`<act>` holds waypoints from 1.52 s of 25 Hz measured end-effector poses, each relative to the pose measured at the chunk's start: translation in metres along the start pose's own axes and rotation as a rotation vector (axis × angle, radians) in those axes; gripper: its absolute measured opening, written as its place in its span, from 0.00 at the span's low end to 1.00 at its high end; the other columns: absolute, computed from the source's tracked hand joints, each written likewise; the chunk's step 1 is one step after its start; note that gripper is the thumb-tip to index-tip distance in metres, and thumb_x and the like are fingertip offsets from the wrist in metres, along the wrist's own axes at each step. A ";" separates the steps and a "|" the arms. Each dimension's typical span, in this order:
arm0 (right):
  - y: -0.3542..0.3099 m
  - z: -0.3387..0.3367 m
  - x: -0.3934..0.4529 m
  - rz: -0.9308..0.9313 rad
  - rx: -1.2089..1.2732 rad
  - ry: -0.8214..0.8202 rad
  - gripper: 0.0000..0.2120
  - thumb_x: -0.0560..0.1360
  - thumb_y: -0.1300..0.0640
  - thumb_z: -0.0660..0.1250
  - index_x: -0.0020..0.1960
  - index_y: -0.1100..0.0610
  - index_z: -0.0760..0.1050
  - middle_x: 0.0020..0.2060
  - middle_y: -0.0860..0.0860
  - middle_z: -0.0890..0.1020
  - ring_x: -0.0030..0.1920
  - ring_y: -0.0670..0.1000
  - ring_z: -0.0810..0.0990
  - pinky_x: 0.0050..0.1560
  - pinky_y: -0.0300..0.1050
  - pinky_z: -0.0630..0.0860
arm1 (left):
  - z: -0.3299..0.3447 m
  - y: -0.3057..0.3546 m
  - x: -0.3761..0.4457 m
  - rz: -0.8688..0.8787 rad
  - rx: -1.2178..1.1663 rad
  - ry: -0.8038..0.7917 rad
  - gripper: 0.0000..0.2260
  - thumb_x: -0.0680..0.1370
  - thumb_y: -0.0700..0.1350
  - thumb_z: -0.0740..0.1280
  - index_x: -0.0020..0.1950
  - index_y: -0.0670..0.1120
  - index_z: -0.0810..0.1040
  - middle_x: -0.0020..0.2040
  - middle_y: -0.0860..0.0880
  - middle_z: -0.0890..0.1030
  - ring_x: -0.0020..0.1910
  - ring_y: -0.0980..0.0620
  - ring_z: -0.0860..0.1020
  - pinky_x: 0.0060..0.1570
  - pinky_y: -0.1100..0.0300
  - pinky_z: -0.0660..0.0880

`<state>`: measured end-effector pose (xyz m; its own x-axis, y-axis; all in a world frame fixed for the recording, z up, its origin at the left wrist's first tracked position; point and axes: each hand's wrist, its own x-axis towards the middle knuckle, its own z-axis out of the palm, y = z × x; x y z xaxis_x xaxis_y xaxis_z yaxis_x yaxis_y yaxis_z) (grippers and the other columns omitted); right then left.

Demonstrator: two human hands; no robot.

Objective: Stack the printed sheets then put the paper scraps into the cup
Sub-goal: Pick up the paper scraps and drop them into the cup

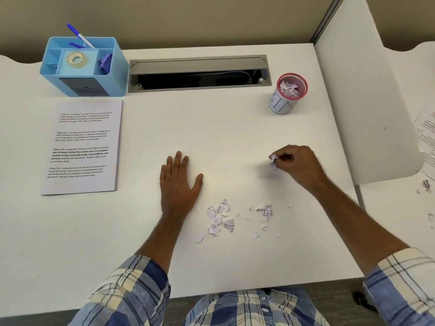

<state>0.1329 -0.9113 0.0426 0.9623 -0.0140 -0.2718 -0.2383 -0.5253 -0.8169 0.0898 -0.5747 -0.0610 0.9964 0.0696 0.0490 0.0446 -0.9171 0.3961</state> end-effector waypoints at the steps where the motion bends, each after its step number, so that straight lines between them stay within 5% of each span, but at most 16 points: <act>1: -0.005 -0.011 0.013 -0.009 0.010 0.022 0.10 0.71 0.69 0.72 0.44 0.56 0.85 0.36 0.53 0.87 0.39 0.52 0.86 0.52 0.48 0.80 | 0.000 0.000 0.000 0.005 -0.002 0.010 0.30 0.82 0.59 0.63 0.81 0.47 0.65 0.85 0.49 0.60 0.84 0.45 0.55 0.82 0.45 0.53; 6: -0.031 -0.061 0.094 -0.100 -0.061 0.152 0.04 0.67 0.59 0.74 0.42 0.58 0.85 0.35 0.54 0.87 0.38 0.54 0.86 0.50 0.54 0.81 | 0.002 -0.002 0.000 0.008 0.010 0.024 0.31 0.82 0.60 0.62 0.81 0.46 0.66 0.84 0.49 0.61 0.84 0.44 0.56 0.82 0.44 0.55; 11: -0.042 -0.094 0.162 -0.146 -0.187 0.302 0.09 0.70 0.61 0.76 0.49 0.61 0.85 0.40 0.56 0.86 0.34 0.39 0.81 0.41 0.34 0.76 | 0.002 0.001 0.002 0.002 0.018 0.019 0.31 0.81 0.60 0.62 0.81 0.46 0.66 0.84 0.49 0.61 0.84 0.45 0.56 0.82 0.45 0.54; 16: -0.043 -0.097 0.181 -0.169 -0.332 0.281 0.14 0.74 0.66 0.69 0.59 0.63 0.83 0.54 0.58 0.86 0.51 0.52 0.83 0.56 0.43 0.80 | 0.002 0.000 0.001 -0.001 0.026 0.021 0.31 0.81 0.60 0.62 0.81 0.46 0.66 0.84 0.49 0.60 0.84 0.45 0.56 0.82 0.45 0.53; 20: -0.037 -0.094 0.171 -0.203 -0.266 0.344 0.11 0.74 0.62 0.67 0.53 0.62 0.84 0.47 0.57 0.87 0.45 0.49 0.82 0.45 0.31 0.76 | 0.003 0.000 0.001 -0.004 0.028 0.017 0.31 0.82 0.60 0.62 0.81 0.46 0.66 0.84 0.50 0.60 0.84 0.45 0.55 0.83 0.46 0.53; 25: -0.024 -0.082 0.135 -0.176 -0.119 0.427 0.08 0.76 0.62 0.68 0.51 0.60 0.84 0.45 0.51 0.86 0.42 0.45 0.81 0.46 0.34 0.77 | 0.003 0.000 0.001 0.002 0.024 0.018 0.31 0.81 0.60 0.63 0.81 0.46 0.66 0.84 0.49 0.61 0.84 0.45 0.56 0.82 0.45 0.54; 33: 0.052 -0.025 0.011 0.002 -0.150 0.158 0.10 0.77 0.64 0.68 0.56 0.58 0.83 0.53 0.50 0.85 0.49 0.47 0.82 0.49 0.25 0.73 | -0.004 0.002 0.001 -0.015 -0.021 -0.061 0.31 0.81 0.61 0.62 0.81 0.47 0.66 0.84 0.49 0.61 0.84 0.44 0.57 0.82 0.45 0.54; 35: 0.071 -0.017 -0.018 0.029 -0.194 0.134 0.11 0.77 0.66 0.68 0.58 0.59 0.82 0.55 0.52 0.83 0.51 0.50 0.81 0.52 0.29 0.74 | -0.006 -0.002 0.004 -0.024 -0.070 -0.101 0.31 0.80 0.61 0.62 0.80 0.47 0.67 0.84 0.49 0.62 0.84 0.44 0.57 0.82 0.46 0.54; 38: 0.094 -0.001 -0.050 0.001 -0.276 0.078 0.17 0.75 0.71 0.68 0.63 0.60 0.80 0.56 0.54 0.79 0.53 0.52 0.78 0.60 0.51 0.77 | -0.016 -0.011 0.006 -0.034 -0.142 -0.164 0.30 0.78 0.58 0.63 0.78 0.47 0.71 0.82 0.50 0.66 0.82 0.45 0.61 0.81 0.50 0.55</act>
<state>0.0626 -0.9605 -0.0198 0.9718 -0.0746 -0.2237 -0.2049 -0.7371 -0.6439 0.0945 -0.5584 -0.0503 0.9934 0.0238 -0.1119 0.0790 -0.8503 0.5204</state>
